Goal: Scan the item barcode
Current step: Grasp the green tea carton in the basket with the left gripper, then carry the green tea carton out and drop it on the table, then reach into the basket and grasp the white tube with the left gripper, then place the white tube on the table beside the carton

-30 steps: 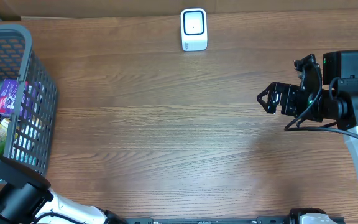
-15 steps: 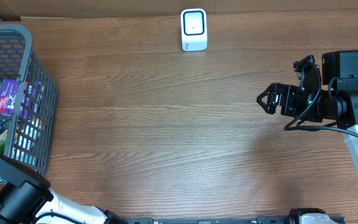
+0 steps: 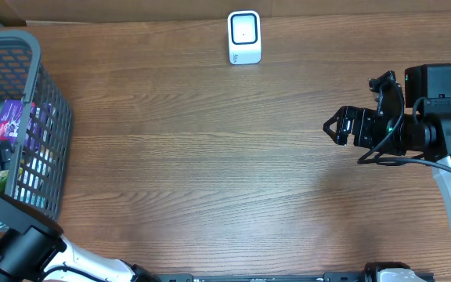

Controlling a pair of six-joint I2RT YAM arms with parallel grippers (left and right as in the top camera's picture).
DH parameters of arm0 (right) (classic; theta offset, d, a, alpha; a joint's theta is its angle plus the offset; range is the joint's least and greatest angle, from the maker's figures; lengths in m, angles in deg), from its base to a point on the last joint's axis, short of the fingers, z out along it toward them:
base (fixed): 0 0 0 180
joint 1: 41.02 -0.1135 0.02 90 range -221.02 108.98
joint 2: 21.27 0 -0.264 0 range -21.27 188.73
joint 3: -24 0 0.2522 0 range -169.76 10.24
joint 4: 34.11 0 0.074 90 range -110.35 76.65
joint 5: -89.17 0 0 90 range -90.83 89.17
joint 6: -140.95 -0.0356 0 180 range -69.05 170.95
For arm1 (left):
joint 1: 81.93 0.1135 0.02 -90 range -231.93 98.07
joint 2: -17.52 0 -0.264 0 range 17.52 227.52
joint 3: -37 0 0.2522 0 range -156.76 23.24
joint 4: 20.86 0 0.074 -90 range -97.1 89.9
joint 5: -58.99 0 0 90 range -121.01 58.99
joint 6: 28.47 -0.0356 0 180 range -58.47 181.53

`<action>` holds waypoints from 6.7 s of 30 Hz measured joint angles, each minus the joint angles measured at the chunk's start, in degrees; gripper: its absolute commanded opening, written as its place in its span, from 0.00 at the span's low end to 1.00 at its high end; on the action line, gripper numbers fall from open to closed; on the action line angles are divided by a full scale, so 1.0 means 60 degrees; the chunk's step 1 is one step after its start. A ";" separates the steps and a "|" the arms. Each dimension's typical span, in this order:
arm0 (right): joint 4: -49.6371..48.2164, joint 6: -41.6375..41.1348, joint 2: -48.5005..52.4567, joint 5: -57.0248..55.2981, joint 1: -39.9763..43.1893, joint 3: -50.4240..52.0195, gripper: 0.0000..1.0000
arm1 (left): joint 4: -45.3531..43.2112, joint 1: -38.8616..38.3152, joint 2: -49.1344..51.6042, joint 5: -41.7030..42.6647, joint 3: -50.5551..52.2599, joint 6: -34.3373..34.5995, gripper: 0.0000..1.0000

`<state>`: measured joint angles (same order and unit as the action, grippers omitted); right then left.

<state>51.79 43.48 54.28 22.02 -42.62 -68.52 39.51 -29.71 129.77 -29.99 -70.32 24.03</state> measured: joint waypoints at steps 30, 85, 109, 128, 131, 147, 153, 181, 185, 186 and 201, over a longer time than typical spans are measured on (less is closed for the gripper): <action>-0.0237 -0.0004 0.0000 -0.0353 0.0000 0.0000 1.00 | 0.0004 -0.0390 0.1355 0.0517 -0.0160 -0.0302 0.04; -0.0295 -0.0004 0.0011 -0.0397 0.0000 0.0000 1.00 | 0.5916 -1.2790 0.3257 0.1548 -0.5013 0.5268 1.00; -0.0302 -0.0004 0.0018 -0.0444 0.0000 0.0004 1.00 | 0.7774 -0.1417 -0.0557 0.0820 -0.8433 0.8980 1.00; -0.0379 0.0000 0.0022 -0.0455 0.0000 0.0000 1.00 | 0.2783 -0.0568 -0.0474 0.0025 0.0729 0.6510 0.99; -0.0379 0.0000 0.0036 -0.0455 0.0000 0.0004 1.00 | 0.1661 -0.0506 -0.0474 -0.0084 0.1785 0.4965 1.00; -0.0415 0.0000 0.0062 -0.0455 0.0000 0.0000 1.00 | -0.0809 -0.0576 -0.0586 -0.0040 0.2696 0.2146 0.20; -0.0415 -0.0004 0.0066 -0.0455 0.0000 0.0000 1.00 | -0.0783 -0.0576 -0.0576 0.0233 0.2725 0.2178 0.69; -0.0557 0.0000 0.0066 -0.0455 0.0000 0.0000 1.00 | 0.4597 -0.1643 0.1260 0.1967 -0.4222 0.4594 0.04; -0.0506 -0.0004 0.0066 -0.0452 0.0000 0.0000 1.00 | 0.5442 -0.2229 0.1202 0.2106 -0.6980 0.5096 0.04; -0.0481 0.0000 0.0066 -0.0455 0.0000 0.0004 1.00 | 0.5694 -0.2408 0.1188 0.2157 -0.7690 0.5202 0.04; -0.0382 0.0000 0.0066 -0.0455 0.0000 0.0000 1.00 | 0.8324 -0.7756 0.1009 0.1563 -1.1238 0.5643 0.04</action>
<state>49.49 43.48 54.67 19.28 -42.62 -68.52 89.45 -76.24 135.82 -20.62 -137.75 57.89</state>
